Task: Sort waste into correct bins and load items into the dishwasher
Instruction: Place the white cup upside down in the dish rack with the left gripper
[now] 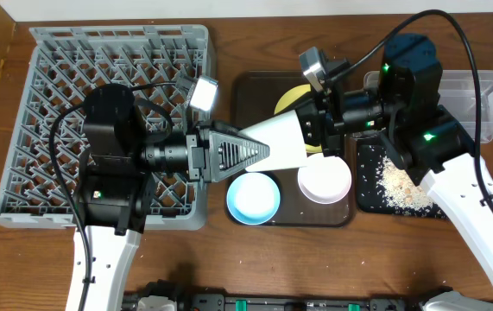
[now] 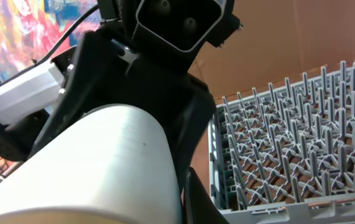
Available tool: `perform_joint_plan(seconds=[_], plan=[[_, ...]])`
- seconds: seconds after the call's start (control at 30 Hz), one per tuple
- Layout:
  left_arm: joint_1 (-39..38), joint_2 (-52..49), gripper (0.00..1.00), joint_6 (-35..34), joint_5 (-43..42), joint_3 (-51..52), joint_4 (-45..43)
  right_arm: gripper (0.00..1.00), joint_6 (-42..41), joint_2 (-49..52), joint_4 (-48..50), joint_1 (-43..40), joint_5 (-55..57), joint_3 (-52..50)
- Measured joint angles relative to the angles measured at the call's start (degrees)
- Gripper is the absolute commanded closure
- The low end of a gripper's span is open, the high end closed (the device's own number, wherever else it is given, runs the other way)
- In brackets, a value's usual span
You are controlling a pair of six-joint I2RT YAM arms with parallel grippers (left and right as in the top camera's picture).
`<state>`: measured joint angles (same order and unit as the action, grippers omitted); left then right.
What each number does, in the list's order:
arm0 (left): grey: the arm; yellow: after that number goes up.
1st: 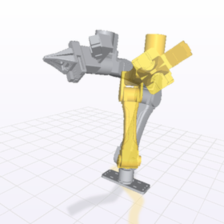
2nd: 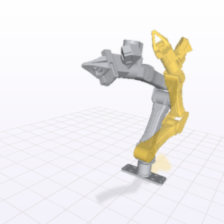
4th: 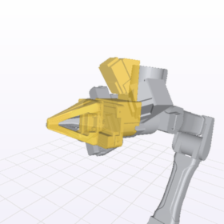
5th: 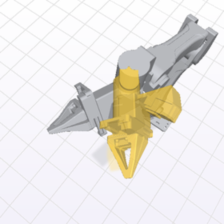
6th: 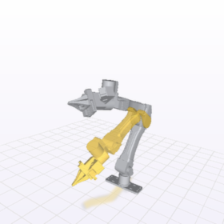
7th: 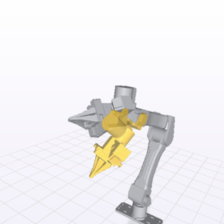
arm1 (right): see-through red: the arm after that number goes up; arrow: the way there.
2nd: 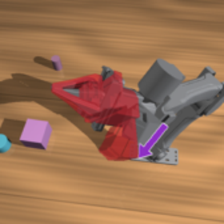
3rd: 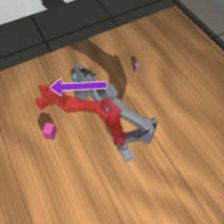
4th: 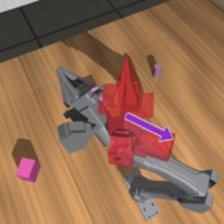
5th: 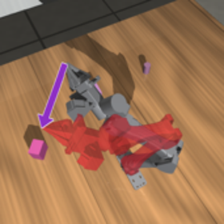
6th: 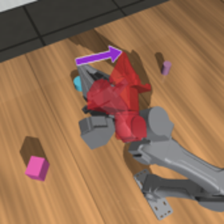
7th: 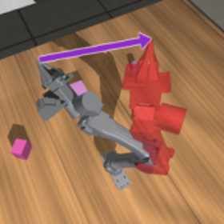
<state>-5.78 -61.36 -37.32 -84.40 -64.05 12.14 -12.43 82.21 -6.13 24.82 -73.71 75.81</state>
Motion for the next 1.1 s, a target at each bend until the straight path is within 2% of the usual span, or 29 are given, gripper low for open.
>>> perform_joint_plan(seconds=[0.1, 0.17, 0.2, 0.23, 0.27, 0.3, 0.43, 0.6, 0.77, 0.93, 0.97, 1.03, 1.1], plan=[[0.00, 0.00, 0.57, 0.17, 0.35, 0.04, 0.00, 0.96, -0.59, 0.00, 0.07, 0.00, 0.11, 0.00], [0.00, 0.00, 0.58, 0.28, 0.42, 0.04, 0.04, 0.79, -0.61, 0.00, 0.15, 0.00, 0.20, 0.00], [0.00, 0.00, 0.62, 0.28, 0.50, 0.04, 0.02, 0.66, -0.33, 0.00, 0.20, 0.00, 0.68, 0.00], [-0.04, 0.02, 0.70, 0.28, 0.50, 0.04, 0.02, 0.54, -0.31, 0.02, 0.17, 0.02, 1.49, 0.00], [-0.07, 0.09, 0.70, 0.48, 0.66, 0.04, 0.00, 0.44, -0.31, 0.07, -0.04, 0.00, 2.16, -0.02], [0.09, 0.22, 0.70, 0.76, 0.94, 0.04, 0.00, 0.40, -0.35, 0.13, -0.22, -0.17, 2.89, -0.02], [4.20, 0.83, 0.70, 2.62, 2.60, 0.04, 3.17, 0.31, -0.48, 0.24, -2.32, -2.64, 4.57, -0.02], [16.02, 0.92, 0.70, 5.05, 6.86, 0.04, 11.23, 0.29, -2.34, 0.02, -6.97, -11.45, 6.14, -0.02], [26.93, 0.98, 0.70, 7.23, 16.06, 0.00, 22.40, 0.27, -3.30, -0.92, -16.50, -13.53, 7.45, 0.00], [34.18, 1.03, 0.70, 9.33, 37.55, -0.04, 37.22, 0.25, -1.53, -1.22, -31.15, -12.20, 16.94, 0.07], [34.88, 1.03, 0.70, 9.77, 42.27, -0.04, 38.84, 0.23, -0.90, -1.22, -33.33, -11.50, 19.85, 0.02], [35.85, 1.05, 0.70, 10.56, 57.22, -0.04, 41.29, 0.20, 0.81, -1.27, -38.10, -8.92, 28.26, 0.07], [35.98, 1.03, 0.70, 10.78, 67.08, -0.04, 42.16, 0.19, 2.27, -1.27, -39.85, -6.80, 33.07, 0.07]])
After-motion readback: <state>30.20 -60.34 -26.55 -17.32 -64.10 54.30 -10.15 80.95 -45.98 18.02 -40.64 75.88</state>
